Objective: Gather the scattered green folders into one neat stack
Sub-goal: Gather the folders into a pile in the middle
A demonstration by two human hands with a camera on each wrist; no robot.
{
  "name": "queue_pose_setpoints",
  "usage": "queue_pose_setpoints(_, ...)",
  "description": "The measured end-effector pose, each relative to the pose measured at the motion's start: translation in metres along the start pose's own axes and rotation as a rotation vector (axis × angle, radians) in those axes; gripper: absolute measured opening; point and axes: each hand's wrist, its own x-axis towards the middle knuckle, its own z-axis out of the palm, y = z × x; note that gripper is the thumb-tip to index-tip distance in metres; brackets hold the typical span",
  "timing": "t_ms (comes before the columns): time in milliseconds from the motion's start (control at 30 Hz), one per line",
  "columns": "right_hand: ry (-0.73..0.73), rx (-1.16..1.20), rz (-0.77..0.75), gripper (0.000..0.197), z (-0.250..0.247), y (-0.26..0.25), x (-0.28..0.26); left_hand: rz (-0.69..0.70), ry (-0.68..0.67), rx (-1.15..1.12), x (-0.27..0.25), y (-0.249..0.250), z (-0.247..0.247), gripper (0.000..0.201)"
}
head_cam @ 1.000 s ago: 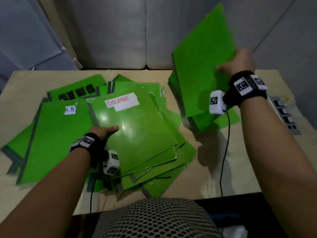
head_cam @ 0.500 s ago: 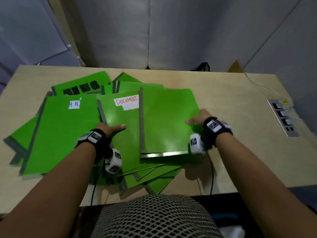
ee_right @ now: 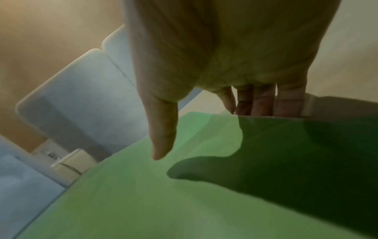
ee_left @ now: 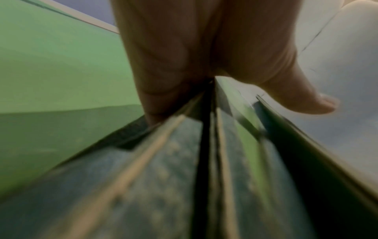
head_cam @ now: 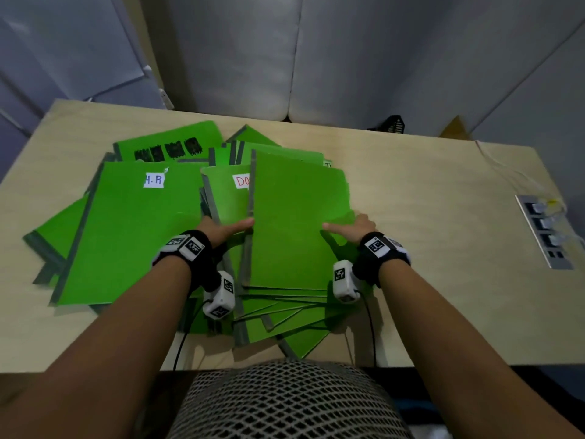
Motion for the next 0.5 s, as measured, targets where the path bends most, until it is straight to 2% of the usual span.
queue_pose_setpoints(33, -0.019, 0.000, -0.014, 0.111, 0.005, -0.003, -0.003, 0.001, -0.012, -0.004, -0.015, 0.007, 0.000, 0.129)
queue_pose_setpoints(133, 0.053, -0.130, -0.107, 0.101, 0.017, -0.006, -0.009, -0.004, -0.041, 0.020, -0.027, 0.012, 0.001, 0.113)
queue_pose_setpoints(200, 0.065, -0.149, -0.141, 0.095, 0.021, -0.005, -0.013, 0.018, -0.072, -0.009, -0.027, 0.011, 0.000, 0.114)
queue_pose_setpoints(267, 0.046, -0.113, -0.164, 0.089, 0.021, -0.002, -0.014, 0.059, -0.097, -0.057, -0.024, 0.006, -0.001, 0.123)
queue_pose_setpoints(333, 0.018, -0.006, -0.171, 0.084, 0.017, 0.000, -0.014, 0.099, -0.161, -0.211, -0.016, -0.005, 0.002, 0.128)
queue_pose_setpoints(400, -0.014, 0.198, -0.149, 0.088, 0.012, 0.000, -0.018, 0.136, -0.222, -0.331, -0.021, -0.007, 0.006, 0.125)
queue_pose_setpoints(500, -0.046, 0.357, -0.043, 0.103, 0.001, 0.002, -0.023, 0.180, -0.275, -0.400, -0.047, 0.005, 0.009, 0.106)
